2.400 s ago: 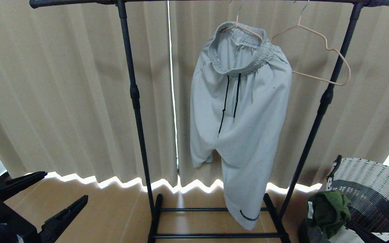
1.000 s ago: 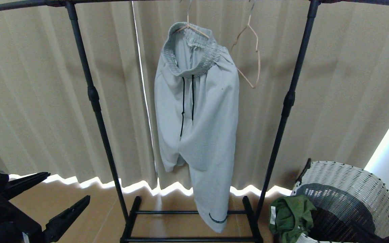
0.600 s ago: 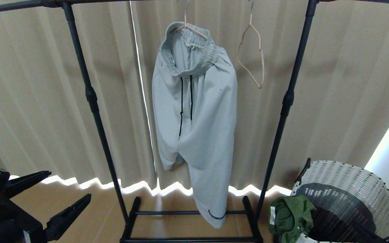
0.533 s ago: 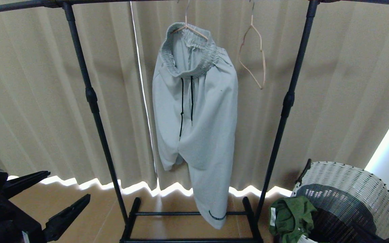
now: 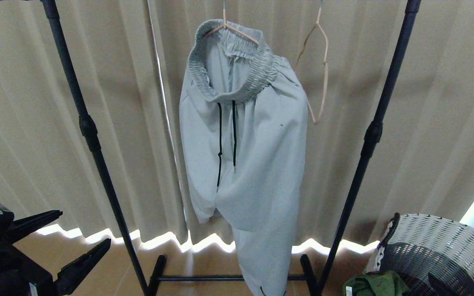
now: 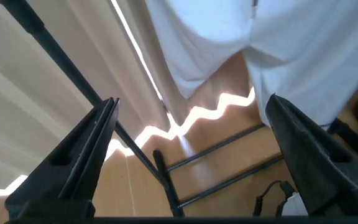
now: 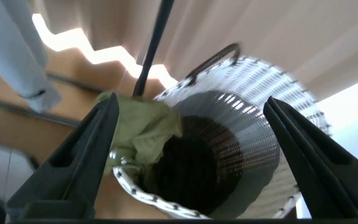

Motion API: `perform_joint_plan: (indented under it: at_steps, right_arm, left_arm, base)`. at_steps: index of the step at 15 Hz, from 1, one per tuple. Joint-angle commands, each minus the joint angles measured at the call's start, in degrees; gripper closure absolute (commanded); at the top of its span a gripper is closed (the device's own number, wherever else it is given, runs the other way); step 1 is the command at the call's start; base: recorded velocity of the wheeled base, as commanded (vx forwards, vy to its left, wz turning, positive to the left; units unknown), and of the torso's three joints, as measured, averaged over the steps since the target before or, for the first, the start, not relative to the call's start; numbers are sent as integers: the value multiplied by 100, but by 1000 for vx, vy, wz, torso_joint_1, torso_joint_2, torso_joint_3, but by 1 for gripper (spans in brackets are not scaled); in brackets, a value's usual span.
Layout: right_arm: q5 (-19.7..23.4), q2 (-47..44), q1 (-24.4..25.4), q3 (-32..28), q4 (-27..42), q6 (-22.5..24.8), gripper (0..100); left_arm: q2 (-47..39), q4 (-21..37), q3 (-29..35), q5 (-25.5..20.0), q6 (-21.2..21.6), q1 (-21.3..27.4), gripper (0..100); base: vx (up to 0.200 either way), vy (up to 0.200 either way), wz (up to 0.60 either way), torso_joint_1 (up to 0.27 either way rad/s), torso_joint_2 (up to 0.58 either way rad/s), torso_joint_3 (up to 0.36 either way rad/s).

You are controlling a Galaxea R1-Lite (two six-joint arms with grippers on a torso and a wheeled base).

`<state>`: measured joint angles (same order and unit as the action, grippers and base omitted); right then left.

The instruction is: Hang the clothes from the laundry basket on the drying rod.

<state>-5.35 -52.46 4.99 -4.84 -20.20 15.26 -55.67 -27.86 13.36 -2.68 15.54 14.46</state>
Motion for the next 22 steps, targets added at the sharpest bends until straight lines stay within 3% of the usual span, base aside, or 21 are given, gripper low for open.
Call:
perform_joint_plan:
  at_steps: [1,3,4,7,13,15,17,19,22]
  right_arm:
    - [-1,78,2,80,7,21,0]
    - [-1,34,2,62,7,170,0]
    - [8,-98,2,53,25,530,0]
    - [-1,-749,46,-70,315,908,0]
    - [-10,-3095,1031,-878,209,803,0]
    - [-133,-3456,1048,-1142,218,803,0]
    - [-528,-4036,1048,-1335,209,776,0]
    - [-563,-4150,1048,-1353,201,759,0]
    - [-748,-5038,1075,-1546,-142,390,0]
  left_arm:
    - [48,-9,17,-4,-7,4,0]
    - [48,-9,35,-13,-7,4,0]
    - [48,-9,61,-22,-25,4,0]
    - [39,-9,61,-22,-34,13,0]
    - [74,-18,61,-22,-34,13,0]
    - [145,-18,70,-22,-43,13,0]
    - [241,-18,70,-22,-43,13,0]
    - [250,-18,70,-22,-43,13,0]
    - [259,-18,53,-31,-34,22,0]
  base:
    - [0,0,0,0,0,0]
    - [0,0,0,0,0,0]
    - [0,0,0,0,0,0]
    - [0,0,0,0,0,0]
    - [0,0,0,0,0,0]
    - [0,0,0,0,0,0]
    - [0,0,0,0,0,0]
    - [0,0,0,0,0,0]
    - [0,0,0,0,0,0]
